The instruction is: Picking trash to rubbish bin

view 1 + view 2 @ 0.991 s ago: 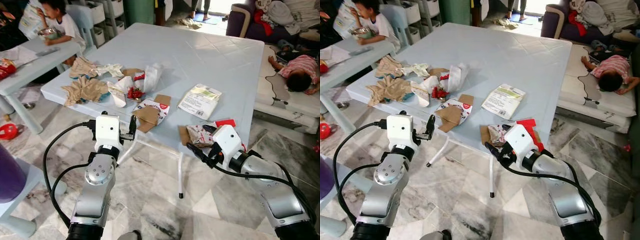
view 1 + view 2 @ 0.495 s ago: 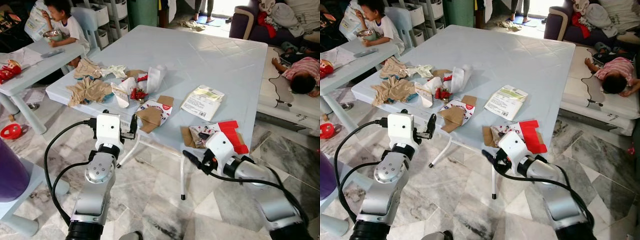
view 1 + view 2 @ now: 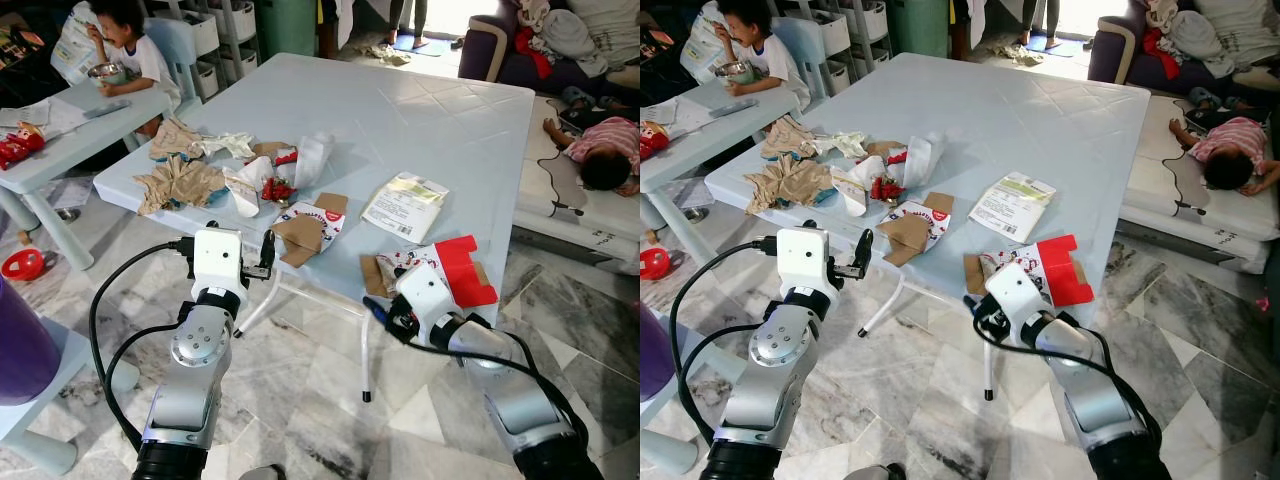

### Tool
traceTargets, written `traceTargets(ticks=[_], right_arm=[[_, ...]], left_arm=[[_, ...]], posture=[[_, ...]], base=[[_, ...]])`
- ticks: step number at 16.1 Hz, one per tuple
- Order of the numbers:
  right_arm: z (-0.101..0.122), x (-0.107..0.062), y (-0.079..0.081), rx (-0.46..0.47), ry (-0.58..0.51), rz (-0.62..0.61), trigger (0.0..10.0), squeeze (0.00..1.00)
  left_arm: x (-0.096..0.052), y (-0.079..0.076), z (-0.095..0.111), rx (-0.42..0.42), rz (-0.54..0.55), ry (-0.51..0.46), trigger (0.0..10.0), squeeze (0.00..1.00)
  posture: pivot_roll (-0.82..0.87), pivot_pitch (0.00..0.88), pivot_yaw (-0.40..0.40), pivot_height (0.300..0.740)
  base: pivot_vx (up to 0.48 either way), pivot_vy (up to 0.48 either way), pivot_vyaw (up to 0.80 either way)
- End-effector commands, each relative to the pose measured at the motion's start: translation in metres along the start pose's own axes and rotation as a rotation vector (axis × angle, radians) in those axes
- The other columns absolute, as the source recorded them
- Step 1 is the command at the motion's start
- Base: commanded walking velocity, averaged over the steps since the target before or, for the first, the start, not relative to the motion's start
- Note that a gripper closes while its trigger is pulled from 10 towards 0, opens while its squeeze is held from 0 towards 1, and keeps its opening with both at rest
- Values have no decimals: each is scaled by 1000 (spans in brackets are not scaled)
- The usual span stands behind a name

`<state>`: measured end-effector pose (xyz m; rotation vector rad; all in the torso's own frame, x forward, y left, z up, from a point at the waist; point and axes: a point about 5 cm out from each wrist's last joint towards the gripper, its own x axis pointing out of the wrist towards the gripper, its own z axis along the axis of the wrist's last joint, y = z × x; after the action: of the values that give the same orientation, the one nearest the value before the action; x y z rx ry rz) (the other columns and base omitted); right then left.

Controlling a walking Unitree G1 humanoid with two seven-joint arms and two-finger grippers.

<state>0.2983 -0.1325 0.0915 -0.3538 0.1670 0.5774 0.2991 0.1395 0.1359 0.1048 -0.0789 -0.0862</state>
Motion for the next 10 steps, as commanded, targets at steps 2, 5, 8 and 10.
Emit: traceTargets(ticks=[2, 5, 8, 10], right_arm=[[-6, -2, -7, 42, 16, -46, 0, 0], [-1, -1, -13, 49, -24, -87, 0, 0], [1, 1, -14, 62, -33, -85, 0, 0], [1, 1, -14, 73, -35, -87, 0, 0]], left_arm=[[1, 1, 0, 2, 0, 7, 10000, 0], [2, 0, 0, 2, -2, 4, 10000, 0], [2, 1, 0, 3, 2, 2, 10000, 0], [2, 2, 0, 2, 4, 2, 10000, 0]], posture=[[-45, 48, 25, 740], [-44, 41, 24, 740], [-41, 39, 23, 740], [-39, 38, 24, 740]], base=[[0, 0, 0], [0, 0, 0], [0, 0, 0], [0, 0, 0]])
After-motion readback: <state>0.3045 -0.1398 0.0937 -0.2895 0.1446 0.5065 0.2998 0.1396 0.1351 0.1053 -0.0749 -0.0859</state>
